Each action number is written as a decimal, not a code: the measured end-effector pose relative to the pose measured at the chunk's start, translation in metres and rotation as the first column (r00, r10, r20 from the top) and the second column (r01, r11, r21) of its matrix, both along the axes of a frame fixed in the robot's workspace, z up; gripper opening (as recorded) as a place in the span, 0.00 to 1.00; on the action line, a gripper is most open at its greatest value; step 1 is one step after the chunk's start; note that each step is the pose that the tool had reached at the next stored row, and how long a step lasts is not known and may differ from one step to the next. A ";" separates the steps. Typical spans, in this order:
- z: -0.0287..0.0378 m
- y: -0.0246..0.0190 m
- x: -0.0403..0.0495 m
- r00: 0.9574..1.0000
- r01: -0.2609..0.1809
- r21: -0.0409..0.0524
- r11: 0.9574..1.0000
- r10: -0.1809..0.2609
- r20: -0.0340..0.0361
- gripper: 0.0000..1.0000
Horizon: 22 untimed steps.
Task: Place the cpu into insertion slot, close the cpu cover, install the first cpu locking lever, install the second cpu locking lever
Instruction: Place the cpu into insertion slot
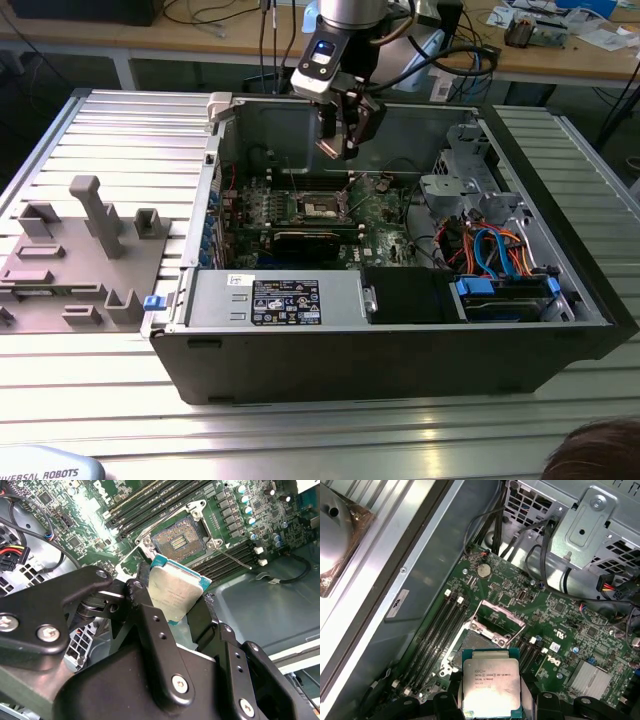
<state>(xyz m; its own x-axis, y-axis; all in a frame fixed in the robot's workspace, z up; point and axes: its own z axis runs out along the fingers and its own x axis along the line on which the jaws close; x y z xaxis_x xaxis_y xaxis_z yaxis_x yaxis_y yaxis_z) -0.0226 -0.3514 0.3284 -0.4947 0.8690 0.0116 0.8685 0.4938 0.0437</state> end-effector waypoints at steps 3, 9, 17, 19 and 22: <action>-0.0001 0.0000 0.0000 1.000 0.005 0.000 1.000 -0.005 0.000 0.55; -0.0002 0.0000 0.0000 1.000 0.017 0.000 1.000 -0.017 0.000 0.55; -0.0003 0.0000 0.0000 1.000 0.029 0.000 1.000 -0.029 0.000 0.55; -0.0003 0.0000 0.0000 0.999 0.035 0.000 0.999 -0.035 0.000 0.55; -0.0004 0.0000 0.0000 0.999 0.042 0.000 0.999 -0.042 0.000 0.55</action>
